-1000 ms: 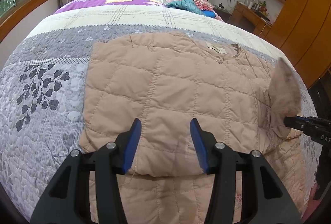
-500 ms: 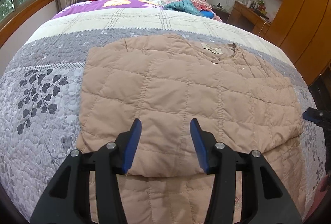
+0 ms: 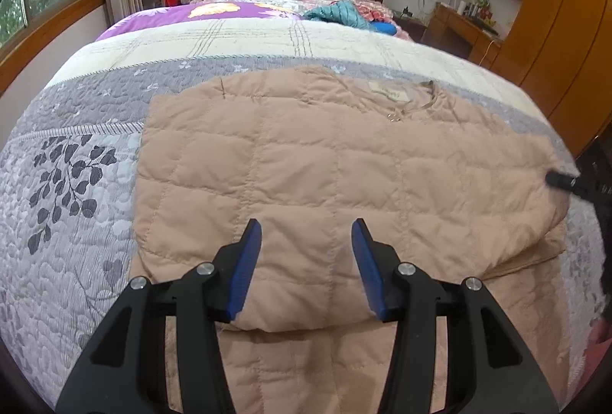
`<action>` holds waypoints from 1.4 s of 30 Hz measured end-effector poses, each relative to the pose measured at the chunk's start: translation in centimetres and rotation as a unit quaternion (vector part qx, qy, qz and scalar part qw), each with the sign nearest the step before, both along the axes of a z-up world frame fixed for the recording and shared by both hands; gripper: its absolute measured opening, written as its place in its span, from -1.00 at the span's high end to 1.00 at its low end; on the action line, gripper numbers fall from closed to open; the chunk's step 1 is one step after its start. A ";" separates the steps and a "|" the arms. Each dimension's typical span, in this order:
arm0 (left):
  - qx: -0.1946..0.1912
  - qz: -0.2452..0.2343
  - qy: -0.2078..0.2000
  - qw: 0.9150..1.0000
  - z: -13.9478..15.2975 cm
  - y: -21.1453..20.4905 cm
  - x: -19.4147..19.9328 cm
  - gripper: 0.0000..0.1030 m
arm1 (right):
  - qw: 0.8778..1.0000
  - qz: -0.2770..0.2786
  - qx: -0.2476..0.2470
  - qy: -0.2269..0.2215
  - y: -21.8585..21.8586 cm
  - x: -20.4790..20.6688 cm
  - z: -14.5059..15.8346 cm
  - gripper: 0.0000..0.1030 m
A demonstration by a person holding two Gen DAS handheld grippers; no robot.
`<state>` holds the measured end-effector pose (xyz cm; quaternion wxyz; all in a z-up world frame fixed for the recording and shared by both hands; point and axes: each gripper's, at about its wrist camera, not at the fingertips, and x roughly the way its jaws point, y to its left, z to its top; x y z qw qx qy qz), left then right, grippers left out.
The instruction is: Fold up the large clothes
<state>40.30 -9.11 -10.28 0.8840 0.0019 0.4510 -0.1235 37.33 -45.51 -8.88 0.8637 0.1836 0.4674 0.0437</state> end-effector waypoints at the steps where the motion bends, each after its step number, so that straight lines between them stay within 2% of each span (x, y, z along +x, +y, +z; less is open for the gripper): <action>1: 0.005 0.000 0.004 1.000 -0.4 -0.2 0.2 0.07 | 1.000 -0.002 -0.013 0.013 0.0 0.4 -0.6 0.90; 4: 0.024 -0.005 0.015 1.000 -2.3 -0.7 0.9 0.03 | 0.998 -0.006 -0.005 0.057 -0.5 1.2 -3.3 0.84; 7: 0.022 -0.006 0.014 1.000 -2.5 -0.5 1.0 0.02 | 0.999 -0.007 0.012 0.051 -1.5 0.4 -4.1 0.76; 10: 0.018 0.001 0.014 1.000 -1.6 -0.2 0.6 0.04 | 0.999 -0.023 -0.007 0.026 -2.1 -1.8 -2.3 0.70; 13: 0.005 -0.004 0.001 1.000 -0.1 -0.7 -0.7 0.05 | 1.000 -0.009 -0.016 0.000 -1.2 -3.3 -0.6 0.70; 17: 0.019 -0.019 -0.019 0.999 1.0 -3.0 -1.9 0.04 | 1.000 0.012 -0.015 -0.011 0.4 -3.9 0.3 0.70; 22: 0.038 -0.022 -0.001 0.999 -0.8 -4.1 -1.5 0.04 | 0.999 0.021 -0.037 0.019 1.5 -2.8 -1.7 0.70; 24: 0.039 -0.020 0.012 0.999 -1.9 -3.8 -0.9 0.01 | 0.998 0.017 -0.034 0.040 1.1 -2.5 -3.1 0.80; 28: 0.033 -0.027 0.017 0.999 -2.7 -3.5 -0.7 0.01 | 0.998 0.021 -0.025 0.049 0.5 -1.8 -5.0 0.87; 35: 0.031 -0.022 0.016 0.999 -3.1 -3.4 -0.5 0.00 | 0.998 0.013 -0.027 0.048 0.7 -2.1 -5.2 0.87; 36: 0.029 -0.022 0.018 0.999 -2.8 -3.3 -0.5 0.01 | 0.999 0.011 -0.025 0.044 0.8 -2.3 -4.8 0.84; 38: 0.026 -0.019 0.023 0.999 -1.8 -2.7 -1.4 0.03 | 1.000 0.012 -0.009 0.022 0.5 -4.0 -3.3 0.60; 39: 0.023 -0.019 0.020 0.999 -1.2 -2.4 -2.1 0.03 | 1.000 0.015 -0.009 0.010 0.4 -4.9 -2.6 0.54; 42: 0.031 -0.018 -0.006 0.999 1.0 -0.7 -5.5 -0.02 | 0.999 0.025 -0.034 -0.022 0.7 -9.0 -0.4 0.46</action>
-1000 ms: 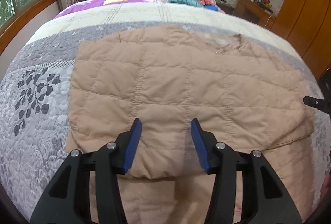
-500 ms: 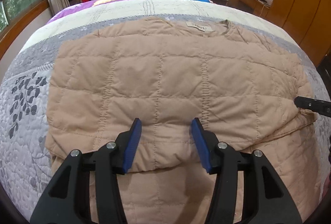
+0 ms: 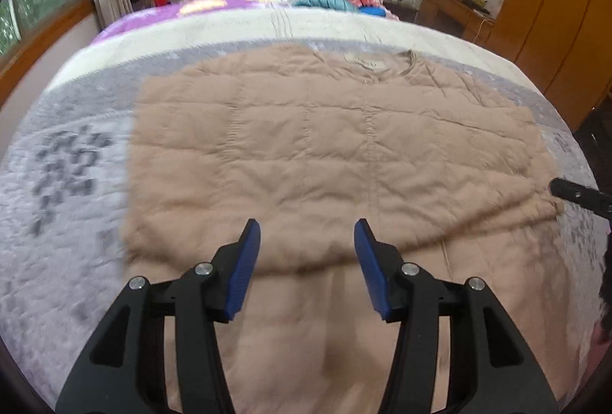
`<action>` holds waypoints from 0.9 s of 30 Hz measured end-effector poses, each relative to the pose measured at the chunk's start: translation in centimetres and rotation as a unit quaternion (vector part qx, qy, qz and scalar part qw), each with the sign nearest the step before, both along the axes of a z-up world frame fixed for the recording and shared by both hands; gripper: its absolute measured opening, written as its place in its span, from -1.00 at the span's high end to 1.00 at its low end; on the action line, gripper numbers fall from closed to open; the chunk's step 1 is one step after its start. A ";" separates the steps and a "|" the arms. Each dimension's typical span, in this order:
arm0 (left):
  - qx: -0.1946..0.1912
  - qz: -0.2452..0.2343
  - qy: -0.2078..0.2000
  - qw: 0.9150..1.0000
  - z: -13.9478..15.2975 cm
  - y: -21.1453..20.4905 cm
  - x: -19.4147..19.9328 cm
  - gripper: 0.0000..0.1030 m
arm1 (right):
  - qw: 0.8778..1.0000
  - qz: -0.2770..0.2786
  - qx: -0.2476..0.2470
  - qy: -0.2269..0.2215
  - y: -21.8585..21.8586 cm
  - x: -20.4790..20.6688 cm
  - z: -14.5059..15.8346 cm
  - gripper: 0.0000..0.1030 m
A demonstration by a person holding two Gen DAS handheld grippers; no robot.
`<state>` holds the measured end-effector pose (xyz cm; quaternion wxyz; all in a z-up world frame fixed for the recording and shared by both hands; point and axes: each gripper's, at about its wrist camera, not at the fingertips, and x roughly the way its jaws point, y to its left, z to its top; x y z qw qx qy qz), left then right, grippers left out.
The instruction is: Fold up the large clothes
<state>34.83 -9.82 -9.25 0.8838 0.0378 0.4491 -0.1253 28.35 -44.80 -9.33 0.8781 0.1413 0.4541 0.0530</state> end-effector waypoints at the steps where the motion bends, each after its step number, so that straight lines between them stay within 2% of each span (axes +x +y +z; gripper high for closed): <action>1: 0.003 0.005 -0.008 1.000 0.5 0.4 -1.0 -0.03 | 1.000 0.001 0.000 -0.004 0.0 -1.4 0.4 0.43; 5: 0.007 0.008 -0.035 0.999 2.4 2.2 -6.4 -0.10 | 1.000 0.010 0.026 -0.005 -0.3 -5.9 0.6 0.40; 8: 0.018 0.020 -0.056 0.998 3.6 3.5 -10.1 -0.17 | 1.000 -0.001 0.024 -0.011 -0.2 -9.5 0.5 0.28; 12: 0.029 0.034 -0.073 0.996 4.3 5.2 -14.3 -0.25 | 0.999 -0.015 0.044 -0.009 -1.1 -14.0 -0.1 0.23; 17: 0.038 0.043 -0.073 0.996 4.2 7.6 -19.2 -0.33 | 0.999 -0.026 0.035 -0.001 -0.6 -17.9 -1.0 0.04; 27: 0.052 0.057 -0.069 0.995 3.4 10.4 -25.8 -0.44 | 0.998 -0.045 0.033 0.023 -0.8 -25.2 -3.2 -0.12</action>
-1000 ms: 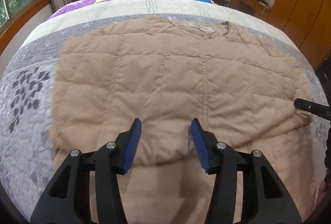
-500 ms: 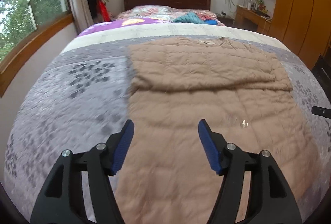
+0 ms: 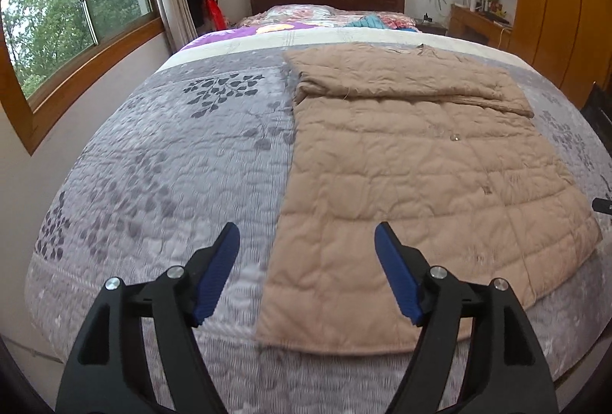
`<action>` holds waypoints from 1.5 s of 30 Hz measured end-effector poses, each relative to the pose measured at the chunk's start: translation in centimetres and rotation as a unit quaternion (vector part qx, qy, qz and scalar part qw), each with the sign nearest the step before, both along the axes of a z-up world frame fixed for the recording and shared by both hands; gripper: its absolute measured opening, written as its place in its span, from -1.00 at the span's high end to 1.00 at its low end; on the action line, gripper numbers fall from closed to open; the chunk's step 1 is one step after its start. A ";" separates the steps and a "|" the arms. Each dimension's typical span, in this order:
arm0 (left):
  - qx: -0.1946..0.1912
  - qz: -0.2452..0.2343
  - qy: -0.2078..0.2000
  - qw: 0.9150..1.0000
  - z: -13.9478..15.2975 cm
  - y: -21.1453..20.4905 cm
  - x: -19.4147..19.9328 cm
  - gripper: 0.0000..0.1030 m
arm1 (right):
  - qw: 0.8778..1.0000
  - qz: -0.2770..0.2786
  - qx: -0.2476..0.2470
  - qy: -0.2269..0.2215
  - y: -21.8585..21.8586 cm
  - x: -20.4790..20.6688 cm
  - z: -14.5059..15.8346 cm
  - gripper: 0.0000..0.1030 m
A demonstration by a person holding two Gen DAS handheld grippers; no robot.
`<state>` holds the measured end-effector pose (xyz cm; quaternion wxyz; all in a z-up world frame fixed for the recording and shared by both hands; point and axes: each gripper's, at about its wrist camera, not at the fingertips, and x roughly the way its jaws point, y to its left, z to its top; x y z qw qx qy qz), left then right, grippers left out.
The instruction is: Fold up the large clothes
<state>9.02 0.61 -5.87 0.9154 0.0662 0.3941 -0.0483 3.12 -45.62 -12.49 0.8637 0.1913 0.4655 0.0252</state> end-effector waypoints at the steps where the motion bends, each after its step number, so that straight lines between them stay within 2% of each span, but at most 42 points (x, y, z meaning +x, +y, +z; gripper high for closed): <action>1: -0.002 0.000 0.001 1.000 -0.2 0.2 -0.5 -0.45 | 1.000 0.000 0.000 0.003 0.0 -0.5 -0.3 -0.14; 6: -0.023 0.002 0.023 0.999 -1.5 1.1 -1.1 -0.46 | 1.000 0.000 0.003 0.009 -0.2 -1.9 -1.2 -0.18; 13: -0.073 0.048 0.072 0.994 -5.0 5.2 -0.7 -0.46 | 1.000 0.003 0.026 0.000 -1.0 -3.1 -1.9 -0.26; 23: -0.127 0.022 0.102 0.986 -6.8 5.9 0.9 -0.46 | 0.999 -0.025 0.017 0.011 -2.3 -2.5 -2.8 -0.33; 29: -0.126 0.019 0.116 0.985 -7.8 5.3 1.4 -0.46 | 0.999 -0.026 0.033 0.017 -3.2 -2.4 -3.8 -0.33; 37: -0.116 0.004 0.116 0.986 -8.1 3.8 1.1 -0.46 | 1.000 -0.011 0.023 0.012 -2.6 -1.8 -3.9 -0.35; 40: -0.113 0.005 0.115 0.987 -8.1 3.4 1.0 -0.36 | 1.000 -0.003 0.020 0.008 -2.3 -1.5 -3.8 -0.20; 42: -0.111 0.005 0.115 0.987 -8.0 3.2 1.0 -0.16 | 1.000 0.000 0.013 0.006 -2.0 -1.4 -3.8 -0.11; 44: -0.108 0.007 0.112 0.988 -7.9 3.0 1.0 0.02 | 1.000 0.006 0.016 0.004 -1.9 -1.2 -3.8 0.23; 45: -0.110 0.008 0.110 0.988 -7.8 3.0 1.0 0.23 | 0.999 0.013 0.033 0.003 -1.8 -1.1 -3.9 0.34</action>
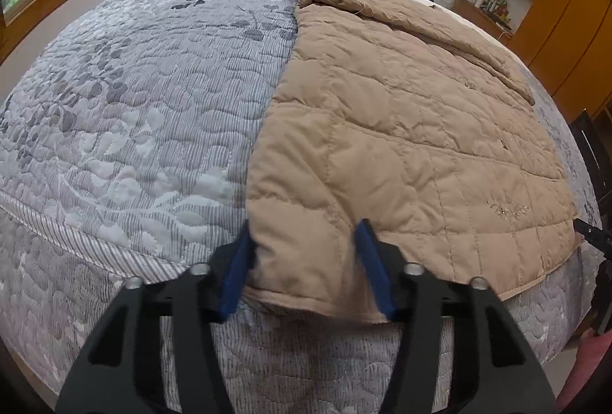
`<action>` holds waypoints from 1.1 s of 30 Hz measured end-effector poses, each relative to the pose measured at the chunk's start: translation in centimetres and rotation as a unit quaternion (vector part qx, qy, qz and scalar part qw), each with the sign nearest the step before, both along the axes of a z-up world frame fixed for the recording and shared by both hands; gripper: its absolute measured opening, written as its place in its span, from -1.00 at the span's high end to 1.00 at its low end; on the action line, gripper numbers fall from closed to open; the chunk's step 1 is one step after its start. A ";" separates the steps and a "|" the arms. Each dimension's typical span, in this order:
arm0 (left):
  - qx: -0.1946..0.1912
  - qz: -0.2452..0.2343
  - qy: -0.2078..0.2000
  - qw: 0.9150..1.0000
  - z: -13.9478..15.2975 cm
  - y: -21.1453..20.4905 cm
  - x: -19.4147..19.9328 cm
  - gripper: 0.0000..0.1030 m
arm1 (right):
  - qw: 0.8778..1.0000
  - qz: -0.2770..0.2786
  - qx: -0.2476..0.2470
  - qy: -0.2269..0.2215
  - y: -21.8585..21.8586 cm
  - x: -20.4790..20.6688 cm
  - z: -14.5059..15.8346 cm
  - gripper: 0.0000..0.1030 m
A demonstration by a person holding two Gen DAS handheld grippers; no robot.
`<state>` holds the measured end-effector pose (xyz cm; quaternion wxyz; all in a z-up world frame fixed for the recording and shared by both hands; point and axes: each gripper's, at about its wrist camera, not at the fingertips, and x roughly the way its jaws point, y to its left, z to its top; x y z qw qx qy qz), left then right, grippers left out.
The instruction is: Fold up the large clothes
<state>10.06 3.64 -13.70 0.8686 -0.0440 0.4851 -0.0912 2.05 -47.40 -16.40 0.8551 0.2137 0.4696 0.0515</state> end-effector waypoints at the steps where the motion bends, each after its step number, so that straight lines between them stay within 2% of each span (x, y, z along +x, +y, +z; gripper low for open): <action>1: -0.007 -0.001 0.000 1.000 0.0 0.0 0.0 0.35 | 1.000 0.003 0.007 -0.001 0.0 0.0 0.0 0.49; 2: -0.023 -0.004 0.004 1.000 0.1 0.0 0.1 0.52 | 1.000 0.005 0.007 -0.002 0.0 0.0 -0.1 0.58; 3: -0.030 -0.003 0.005 1.000 0.1 0.1 0.0 0.60 | 1.000 0.006 0.005 -0.003 0.1 0.0 0.0 0.61; 8: -0.036 -0.001 -0.010 0.999 0.4 0.0 -0.6 0.72 | 1.000 0.004 0.011 -0.013 0.0 -0.6 0.5 0.74; 12: -0.050 0.002 -0.023 0.999 1.3 0.4 -1.4 0.74 | 0.999 0.003 0.026 -0.026 -0.3 -1.4 1.3 0.77; 20: -0.043 -0.007 -0.031 0.999 2.0 0.9 -3.9 0.75 | 0.999 0.010 0.033 -0.032 0.0 -3.9 1.6 0.77; 23: -0.039 -0.009 -0.028 0.999 1.7 1.1 -4.8 0.75 | 0.999 0.009 0.032 -0.029 0.3 -4.6 1.1 0.77; 28: -0.023 -0.004 -0.011 1.000 -0.8 1.0 -4.6 0.74 | 0.999 0.002 0.032 -0.008 0.4 -4.2 -1.2 0.77; 33: -0.006 -0.006 -0.021 1.000 -0.1 0.5 -4.6 0.75 | 0.999 0.002 0.036 -0.014 -0.1 -3.8 -0.6 0.78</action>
